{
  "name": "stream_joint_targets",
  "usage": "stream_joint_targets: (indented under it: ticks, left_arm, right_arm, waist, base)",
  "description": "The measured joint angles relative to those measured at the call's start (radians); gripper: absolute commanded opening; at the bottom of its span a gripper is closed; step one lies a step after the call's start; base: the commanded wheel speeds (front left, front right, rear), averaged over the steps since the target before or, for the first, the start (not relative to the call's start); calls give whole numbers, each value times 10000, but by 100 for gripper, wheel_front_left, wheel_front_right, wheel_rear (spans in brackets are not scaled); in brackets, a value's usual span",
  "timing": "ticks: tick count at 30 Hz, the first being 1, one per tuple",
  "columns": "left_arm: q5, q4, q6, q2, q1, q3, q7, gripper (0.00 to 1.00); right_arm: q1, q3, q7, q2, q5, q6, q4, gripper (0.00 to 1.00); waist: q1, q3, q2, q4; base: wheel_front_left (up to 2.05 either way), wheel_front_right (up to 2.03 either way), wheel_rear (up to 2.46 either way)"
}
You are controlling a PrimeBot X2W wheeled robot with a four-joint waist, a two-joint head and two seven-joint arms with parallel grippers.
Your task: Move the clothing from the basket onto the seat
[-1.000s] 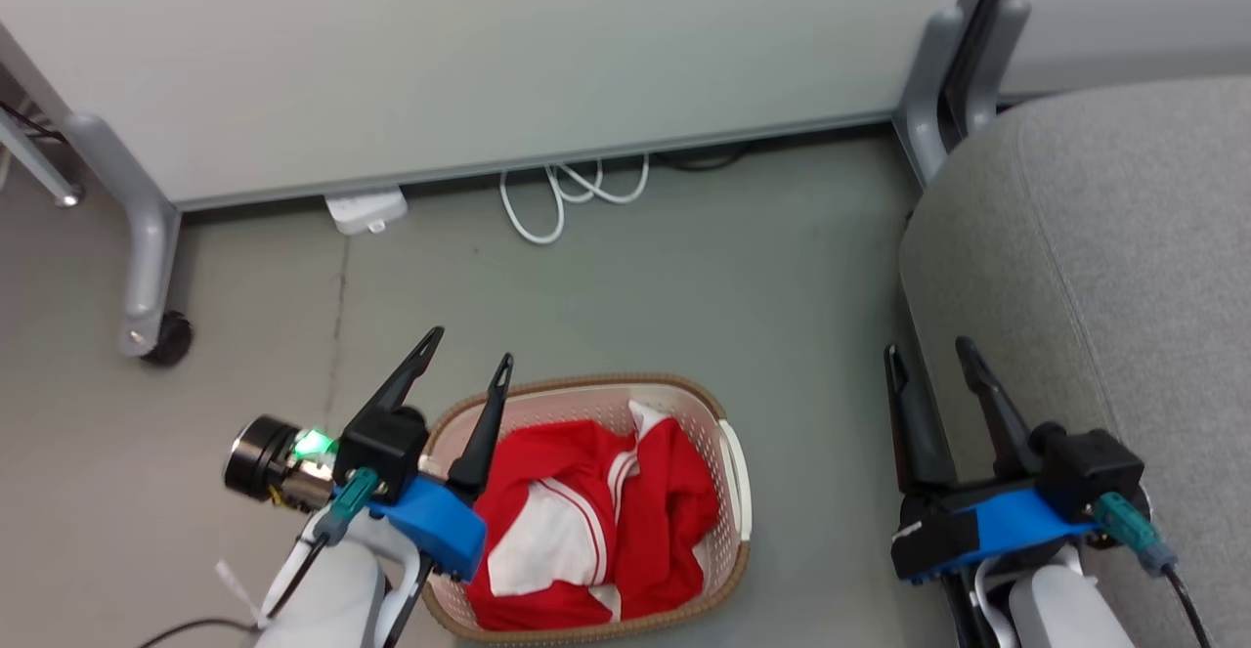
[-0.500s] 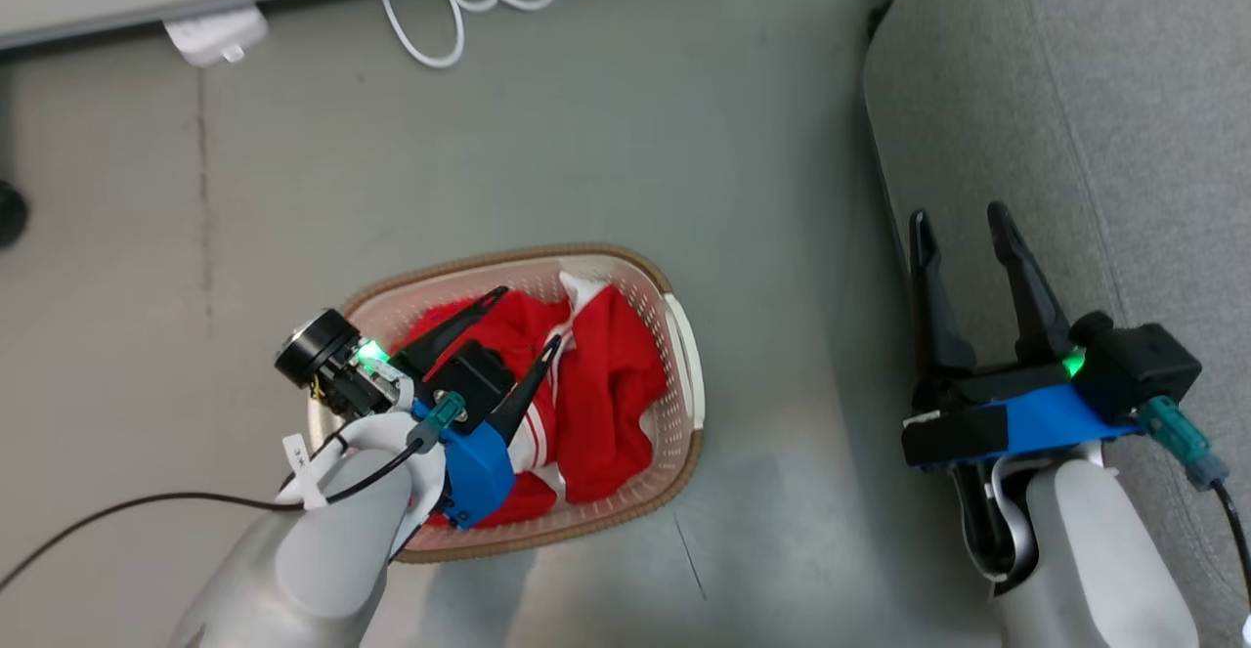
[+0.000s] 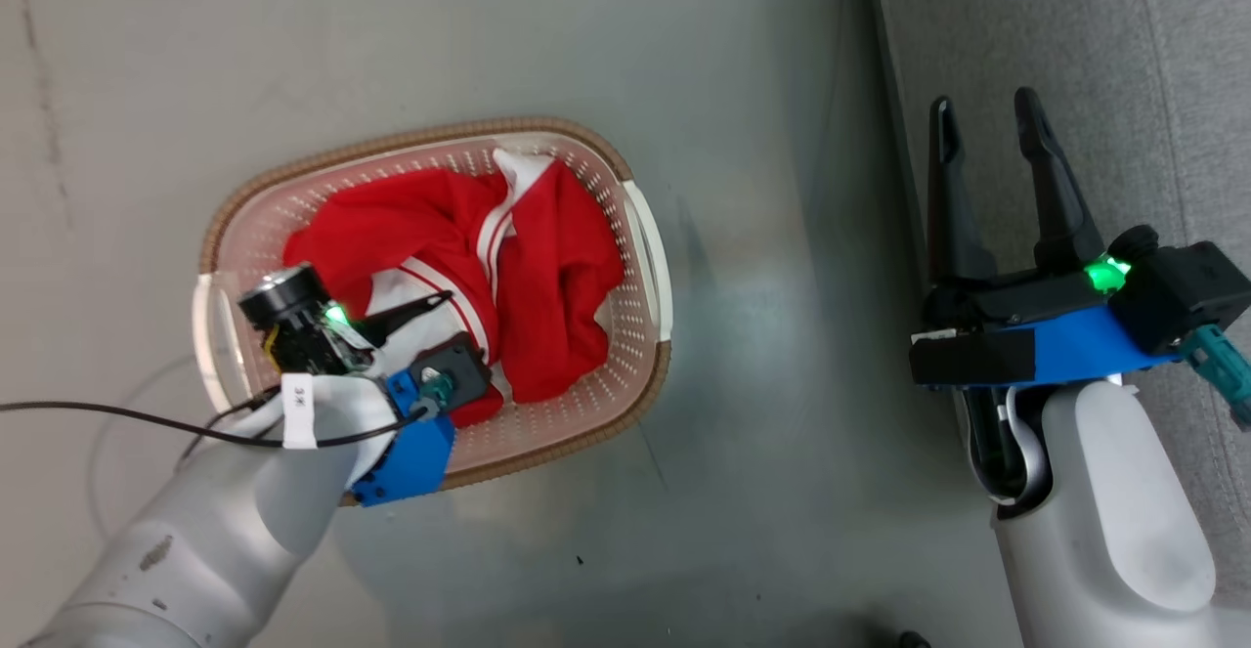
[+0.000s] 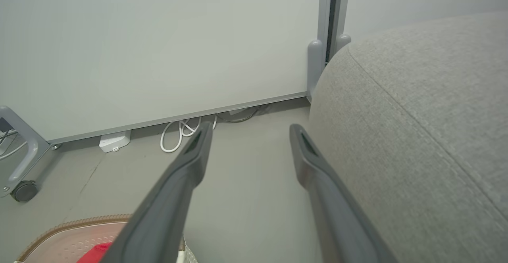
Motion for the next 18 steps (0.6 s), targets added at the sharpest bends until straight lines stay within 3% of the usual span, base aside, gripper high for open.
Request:
stream_joint_targets:
  ticks: [9,18]
  left_arm:
    - [-399,1392,0,366,-1289,-1425,17,100]
    - [-562,1825,0,456,-2177,-1954,374,100]
  right_arm:
    - [-439,-77,-2,0,173,0,-378,100]
    - [-650,-59,0,0,268,0,-694,100]
  waist:
    - [0,1349,0,-364]
    - [0,2470,0,-595]
  base:
    - [0,0,0]
    - [0,0,0]
